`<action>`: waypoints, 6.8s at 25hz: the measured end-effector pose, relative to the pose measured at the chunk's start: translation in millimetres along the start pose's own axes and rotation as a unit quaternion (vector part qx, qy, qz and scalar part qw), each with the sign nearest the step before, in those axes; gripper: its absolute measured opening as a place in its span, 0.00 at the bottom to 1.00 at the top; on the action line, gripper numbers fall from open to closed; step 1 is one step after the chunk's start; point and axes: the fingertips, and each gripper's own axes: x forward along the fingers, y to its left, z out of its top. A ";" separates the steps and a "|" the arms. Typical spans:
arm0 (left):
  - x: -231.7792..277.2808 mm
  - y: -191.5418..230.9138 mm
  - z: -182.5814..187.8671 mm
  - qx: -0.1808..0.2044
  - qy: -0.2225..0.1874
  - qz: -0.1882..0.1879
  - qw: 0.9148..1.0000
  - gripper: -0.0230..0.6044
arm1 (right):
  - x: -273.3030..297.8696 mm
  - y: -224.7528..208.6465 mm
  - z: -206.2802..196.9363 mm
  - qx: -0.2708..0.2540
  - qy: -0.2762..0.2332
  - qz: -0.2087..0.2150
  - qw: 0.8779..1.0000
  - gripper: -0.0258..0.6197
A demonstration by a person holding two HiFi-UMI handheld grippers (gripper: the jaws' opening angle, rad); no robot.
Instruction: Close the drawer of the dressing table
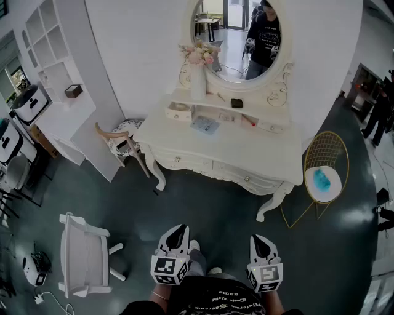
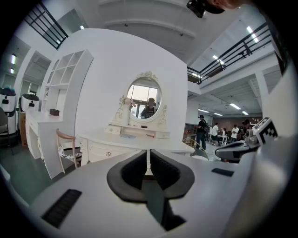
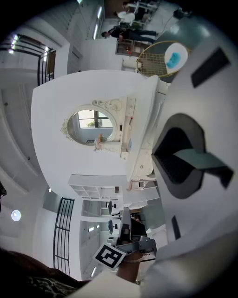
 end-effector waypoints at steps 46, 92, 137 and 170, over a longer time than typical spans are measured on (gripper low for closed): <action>181.7 139.0 48.2 0.011 0.026 -0.066 0.997 0.09 | 193.3 4.7 64.4 0.031 -0.009 -0.072 0.997 0.06; 287.2 191.0 69.5 -0.015 0.034 0.067 0.997 0.09 | 362.0 -70.6 109.1 0.020 -0.001 0.061 0.998 0.06; 402.9 211.7 92.1 -0.026 0.046 0.109 0.993 0.09 | 464.9 -121.6 145.6 0.030 0.001 0.119 0.992 0.06; 487.1 334.3 87.4 -0.014 0.128 0.024 0.991 0.22 | 559.5 -60.4 177.6 0.050 0.019 0.030 0.998 0.06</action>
